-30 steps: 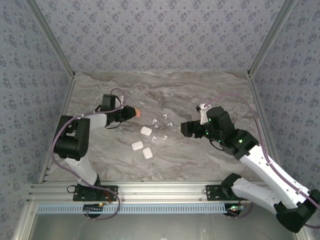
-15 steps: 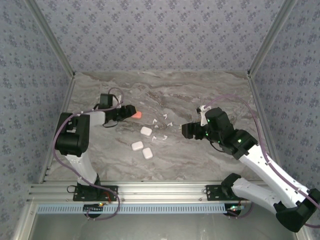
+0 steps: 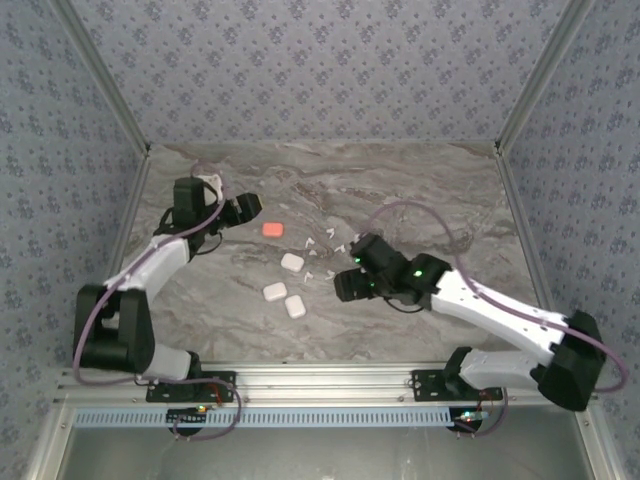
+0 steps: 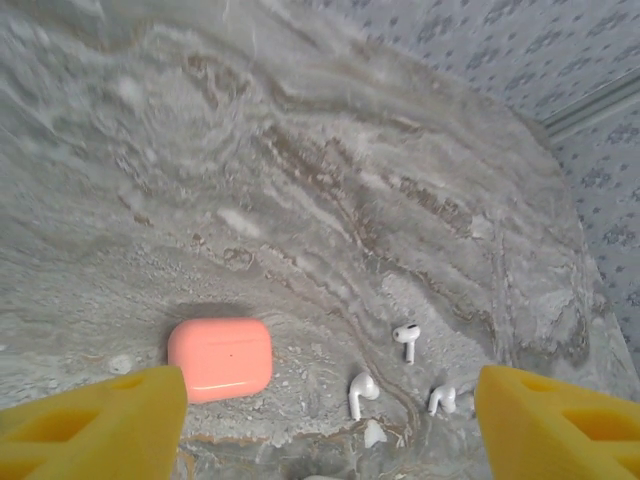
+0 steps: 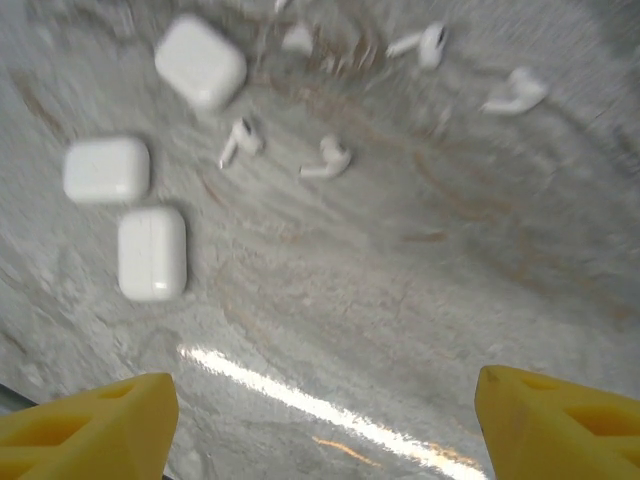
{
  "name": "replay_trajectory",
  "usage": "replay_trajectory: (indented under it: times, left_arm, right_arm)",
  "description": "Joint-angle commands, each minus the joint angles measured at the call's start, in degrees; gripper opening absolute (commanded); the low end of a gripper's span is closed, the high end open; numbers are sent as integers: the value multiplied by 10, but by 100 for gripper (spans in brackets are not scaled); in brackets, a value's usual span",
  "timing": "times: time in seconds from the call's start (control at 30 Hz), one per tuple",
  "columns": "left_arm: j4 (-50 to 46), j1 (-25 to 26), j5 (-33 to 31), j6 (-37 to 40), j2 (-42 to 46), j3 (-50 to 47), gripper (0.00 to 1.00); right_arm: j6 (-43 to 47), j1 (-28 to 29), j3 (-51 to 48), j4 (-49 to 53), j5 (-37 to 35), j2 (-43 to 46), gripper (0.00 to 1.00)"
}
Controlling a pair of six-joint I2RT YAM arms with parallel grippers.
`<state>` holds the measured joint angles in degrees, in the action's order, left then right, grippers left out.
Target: Insert the wireless bluetooth earbuds into the charging case
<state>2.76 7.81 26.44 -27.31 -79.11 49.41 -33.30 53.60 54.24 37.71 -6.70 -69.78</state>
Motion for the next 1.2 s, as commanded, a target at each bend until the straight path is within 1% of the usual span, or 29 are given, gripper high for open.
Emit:
replay_trajectory:
  times: [0.0,0.2,0.3,0.5,0.63,0.83,1.17]
  left_arm:
    - [-63,-3,-54,16,72,-20,80]
    - [-157,-15,-110,12,180,-34,87]
    - [-181,-35,-111,3,217,-44,88]
    - [-202,-58,-107,-2,265,-59,92]
    - [-213,-61,-106,2,278,-59,93]
    - [-211,-61,-102,0,280,-63,94]
    - [-210,-61,-99,-4,281,-64,94]
  right_arm:
    - [-23,43,42,-3,-21,-67,81]
    - [-23,105,135,8,-18,-211,81]
    - [-23,125,193,26,-20,-275,81]
    - [-23,134,262,56,-16,-377,80]
    - [-22,134,284,66,-12,-418,79]
    - [-19,131,304,62,-7,-458,76]
    - [-20,124,308,63,1,-482,67]
